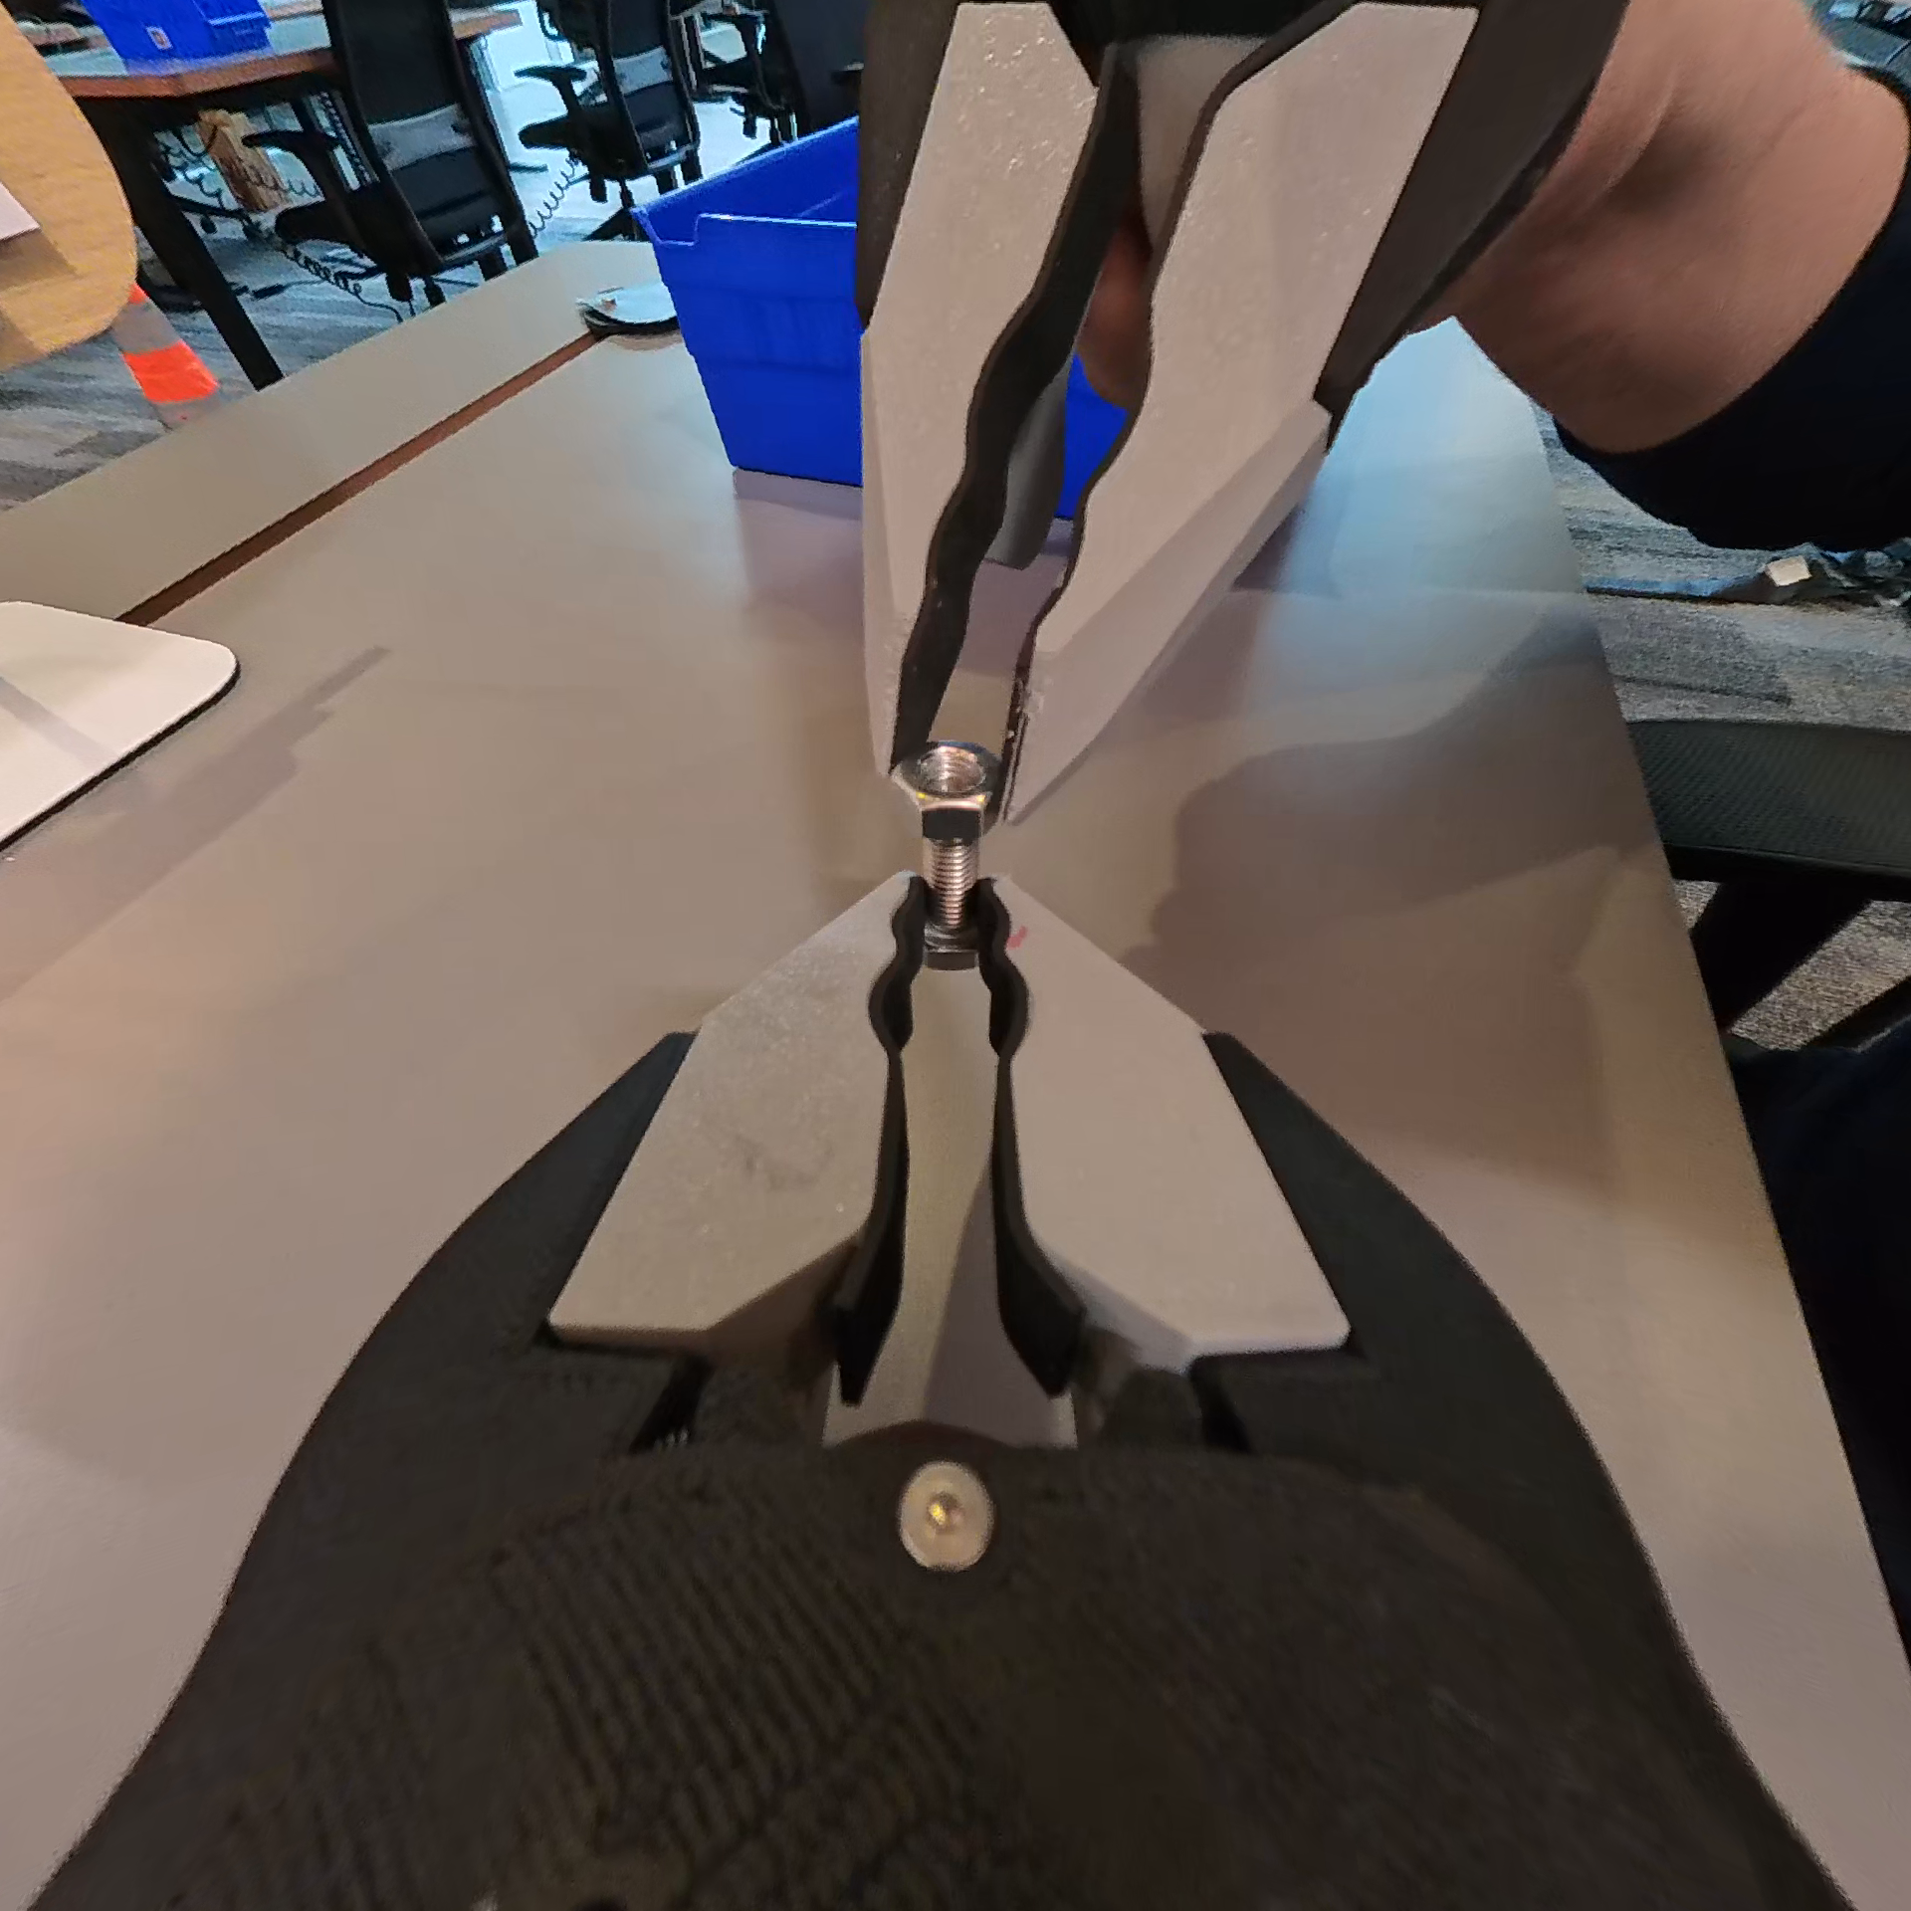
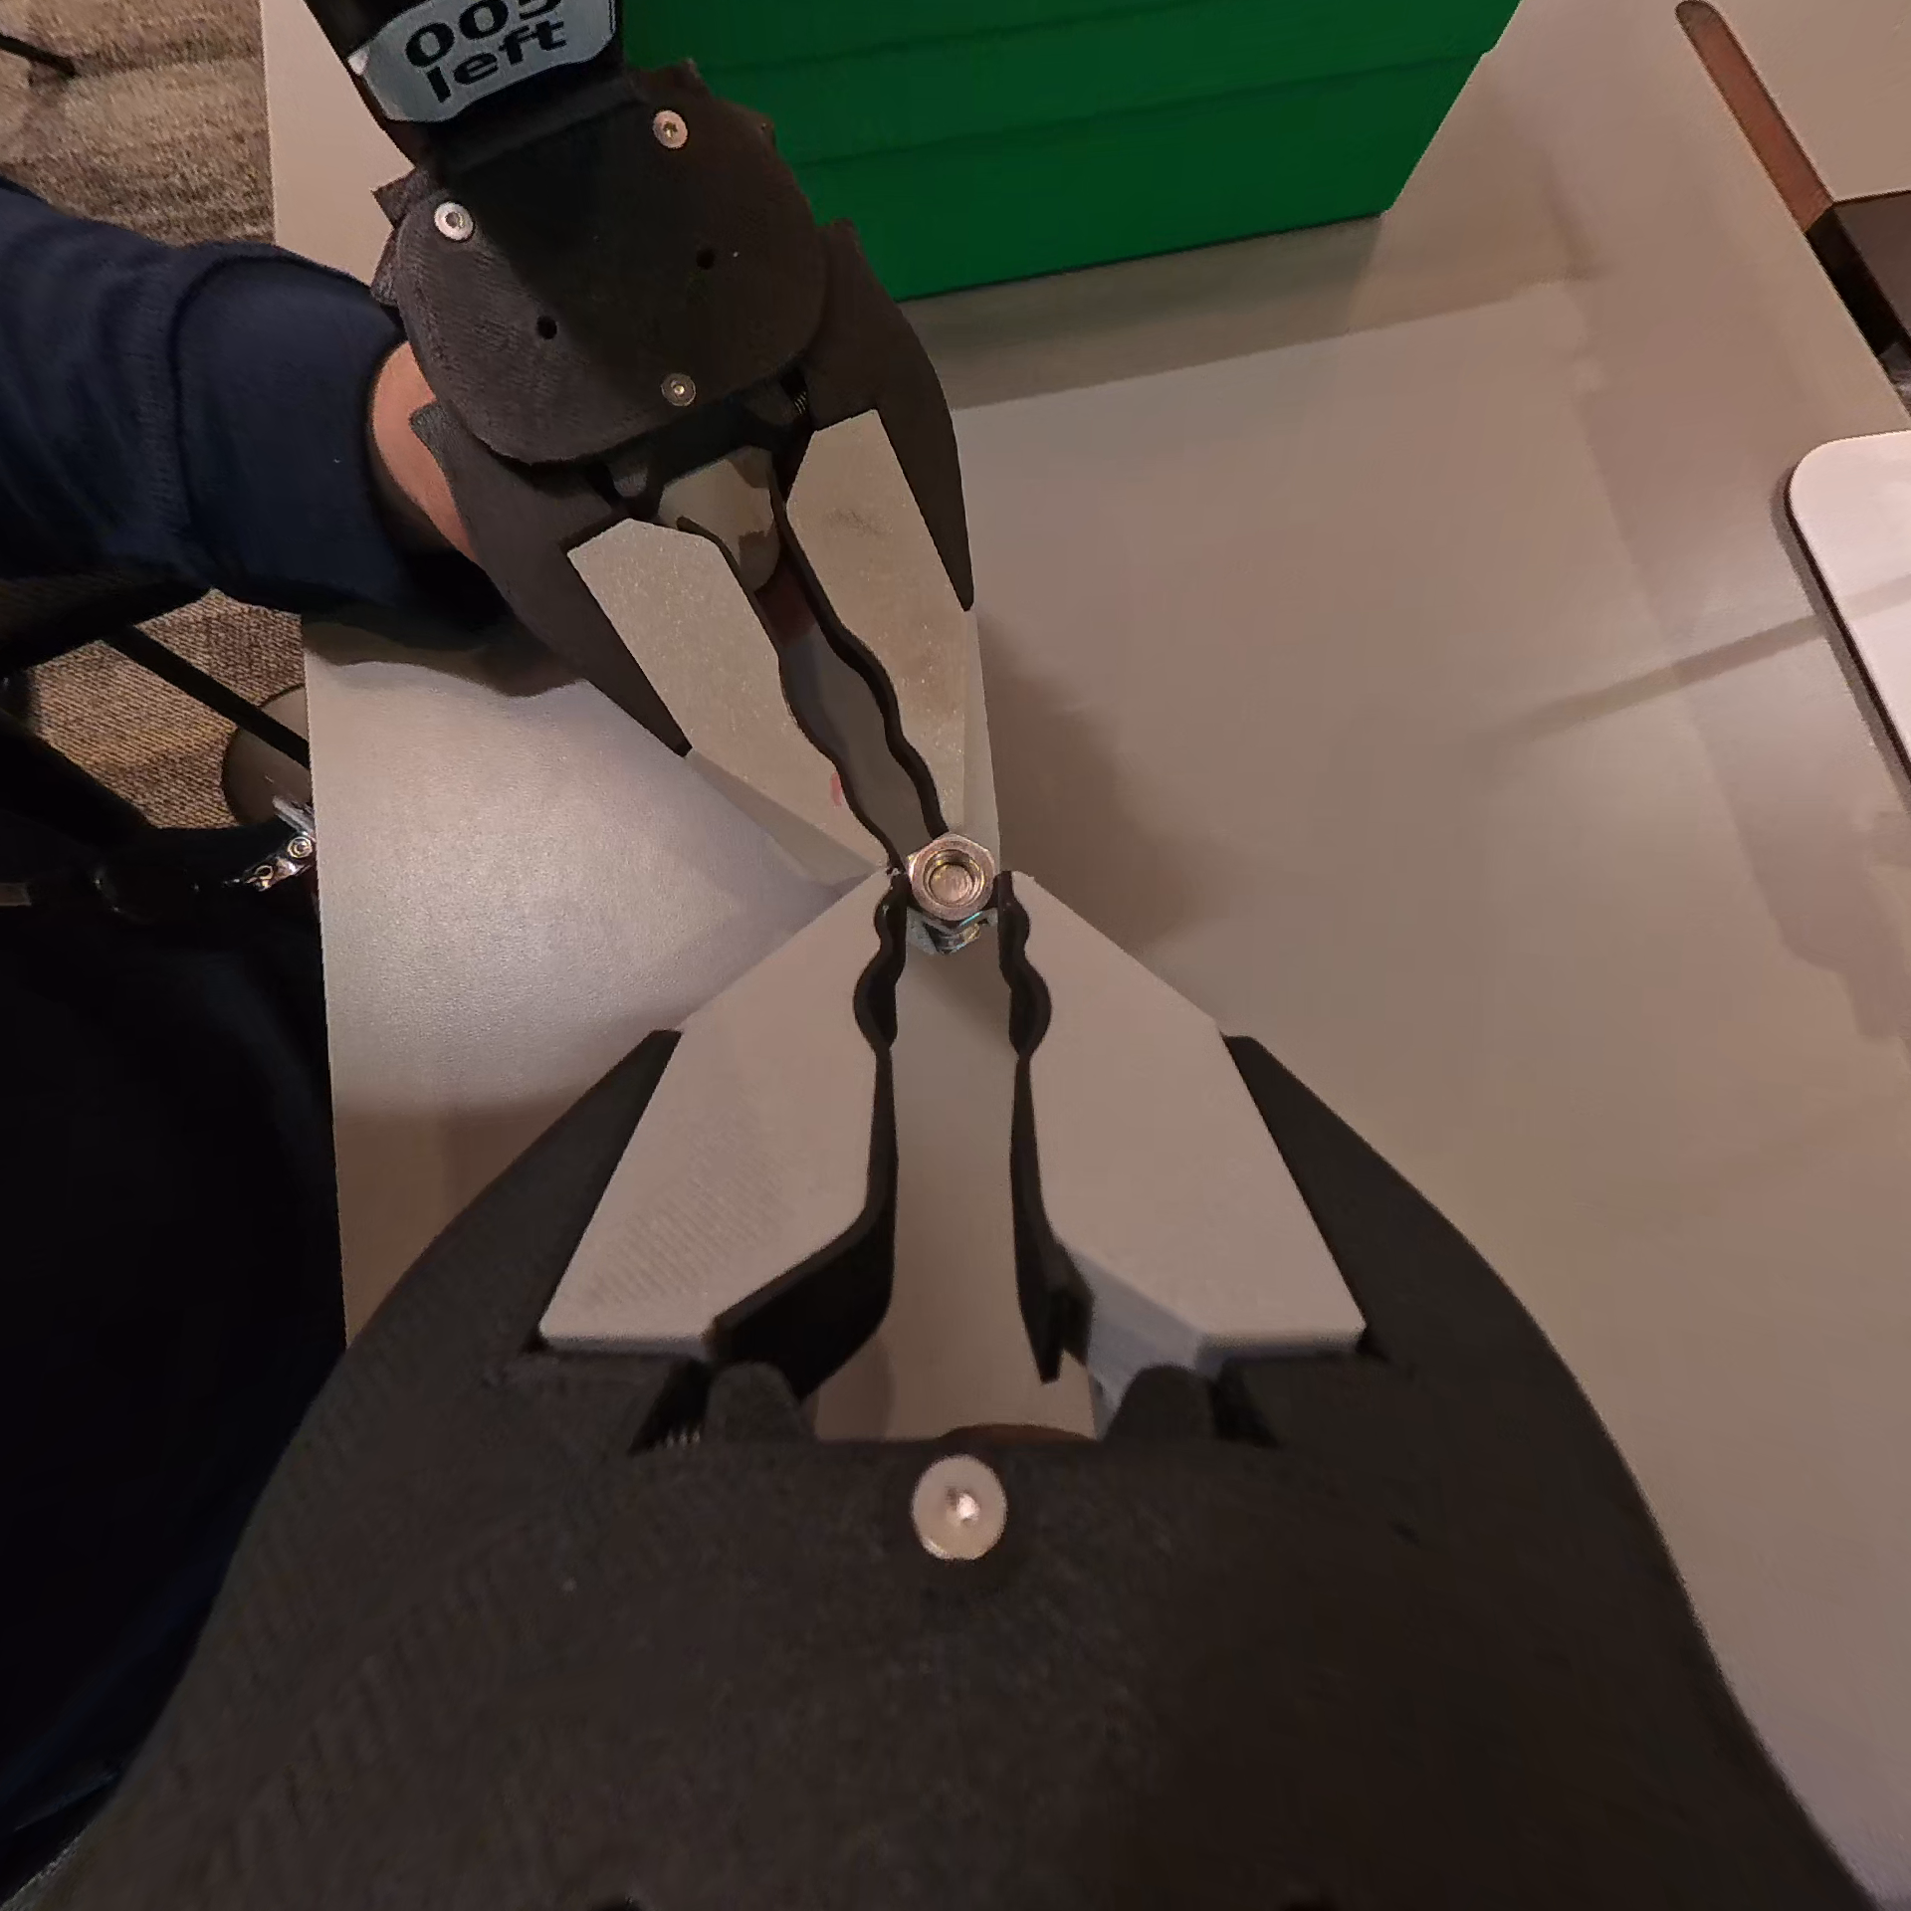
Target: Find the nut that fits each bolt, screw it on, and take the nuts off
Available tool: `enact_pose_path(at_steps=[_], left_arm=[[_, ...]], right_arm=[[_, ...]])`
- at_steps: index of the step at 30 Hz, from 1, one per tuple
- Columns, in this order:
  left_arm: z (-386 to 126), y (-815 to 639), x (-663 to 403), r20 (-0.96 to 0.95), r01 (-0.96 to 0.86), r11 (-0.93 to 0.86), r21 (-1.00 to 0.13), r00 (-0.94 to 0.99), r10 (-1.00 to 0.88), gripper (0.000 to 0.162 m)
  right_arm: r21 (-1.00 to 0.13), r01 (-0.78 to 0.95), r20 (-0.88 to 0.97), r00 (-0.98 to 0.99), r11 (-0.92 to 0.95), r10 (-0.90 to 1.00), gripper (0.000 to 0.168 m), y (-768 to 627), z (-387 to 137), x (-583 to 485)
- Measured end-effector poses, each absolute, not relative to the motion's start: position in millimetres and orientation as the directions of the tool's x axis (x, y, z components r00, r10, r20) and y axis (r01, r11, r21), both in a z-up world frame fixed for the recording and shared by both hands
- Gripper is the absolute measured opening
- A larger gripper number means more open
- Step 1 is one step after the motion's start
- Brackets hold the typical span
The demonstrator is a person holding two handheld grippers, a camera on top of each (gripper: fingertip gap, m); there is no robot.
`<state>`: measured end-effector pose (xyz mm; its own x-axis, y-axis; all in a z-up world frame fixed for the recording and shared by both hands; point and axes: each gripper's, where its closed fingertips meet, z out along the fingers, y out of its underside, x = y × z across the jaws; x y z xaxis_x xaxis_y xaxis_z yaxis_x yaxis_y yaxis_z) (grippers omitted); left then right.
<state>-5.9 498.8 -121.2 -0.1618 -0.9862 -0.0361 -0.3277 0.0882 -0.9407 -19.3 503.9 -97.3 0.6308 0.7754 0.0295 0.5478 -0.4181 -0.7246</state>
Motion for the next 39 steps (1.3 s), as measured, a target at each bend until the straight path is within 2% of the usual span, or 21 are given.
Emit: enact_pose_path(at_steps=[11,23,32,36,39], left_arm=[[-124,498,-5,-0.048,-0.339,0.102,-0.935,-0.164,-0.985,0.007],[-121,497,-6,-0.034,-0.327,0.089,-0.941,-0.170,-0.985,0.007],[-115,495,-7,-0.004,-0.299,0.060,-0.952,-0.185,-0.983,0.007],[-115,491,-7,-0.003,-0.297,0.065,-0.953,-0.203,-0.979,0.007],[-113,486,-7,-0.016,-0.283,0.081,-0.956,-0.225,-0.974,0.007]], right_arm=[[-0.710,0.557,0.018,0.625,-0.430,0.780,0.015,502,-100,-19],[-0.726,0.549,0.025,0.623,-0.414,0.782,0.023,504,-97,-20],[-0.873,0.387,0.019,0.632,-0.295,0.775,0.037,493,-74,-11],[-0.946,0.237,-0.033,0.606,-0.220,0.794,0.037,485,-61,-10],[-0.962,0.196,-0.044,0.574,-0.190,0.817,0.037,479,-63,-13]])
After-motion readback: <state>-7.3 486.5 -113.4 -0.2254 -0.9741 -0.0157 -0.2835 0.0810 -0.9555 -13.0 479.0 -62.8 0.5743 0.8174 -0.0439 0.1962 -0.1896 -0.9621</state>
